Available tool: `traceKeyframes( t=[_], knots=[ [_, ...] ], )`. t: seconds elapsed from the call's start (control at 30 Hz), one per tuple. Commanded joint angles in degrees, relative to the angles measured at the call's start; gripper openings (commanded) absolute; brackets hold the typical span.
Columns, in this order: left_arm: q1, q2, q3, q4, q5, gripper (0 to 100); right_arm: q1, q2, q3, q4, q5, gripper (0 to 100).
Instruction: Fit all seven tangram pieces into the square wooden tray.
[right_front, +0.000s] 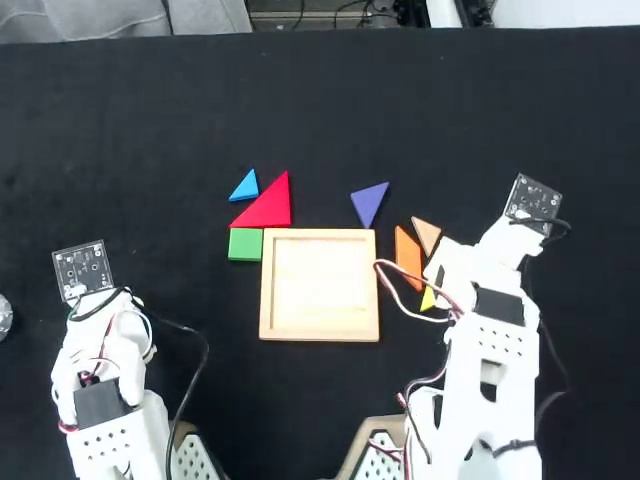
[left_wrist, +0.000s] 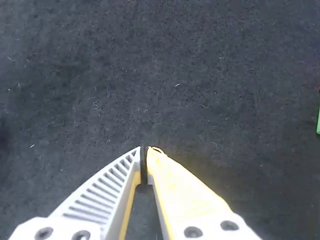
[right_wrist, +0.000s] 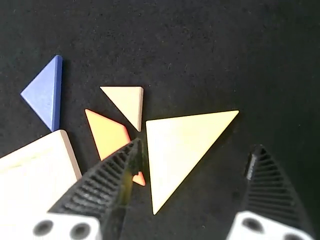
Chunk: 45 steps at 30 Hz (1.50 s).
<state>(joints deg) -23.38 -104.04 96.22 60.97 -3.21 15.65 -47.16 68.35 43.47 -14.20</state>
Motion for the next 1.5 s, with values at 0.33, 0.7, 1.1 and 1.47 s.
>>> traceKeyframes(
  t=[0.33,0.7,1.1,1.47],
  knots=[
    [-0.6,0.0,1.2,-1.0,-0.5,3,1.2,25.5,-20.5,6.9,17.0,32.9],
    [-0.6,0.0,1.2,-0.9,-0.5,3,7.6,18.7,-22.2,-1.1,46.2,10.6],
    [-0.6,0.0,1.2,-0.9,-0.5,3,10.5,47.5,-41.4,-0.9,50.3,6.0],
    [-0.6,0.1,1.2,-0.8,-0.5,3,12.7,54.8,-40.7,-0.6,62.2,1.5]
  ],
)
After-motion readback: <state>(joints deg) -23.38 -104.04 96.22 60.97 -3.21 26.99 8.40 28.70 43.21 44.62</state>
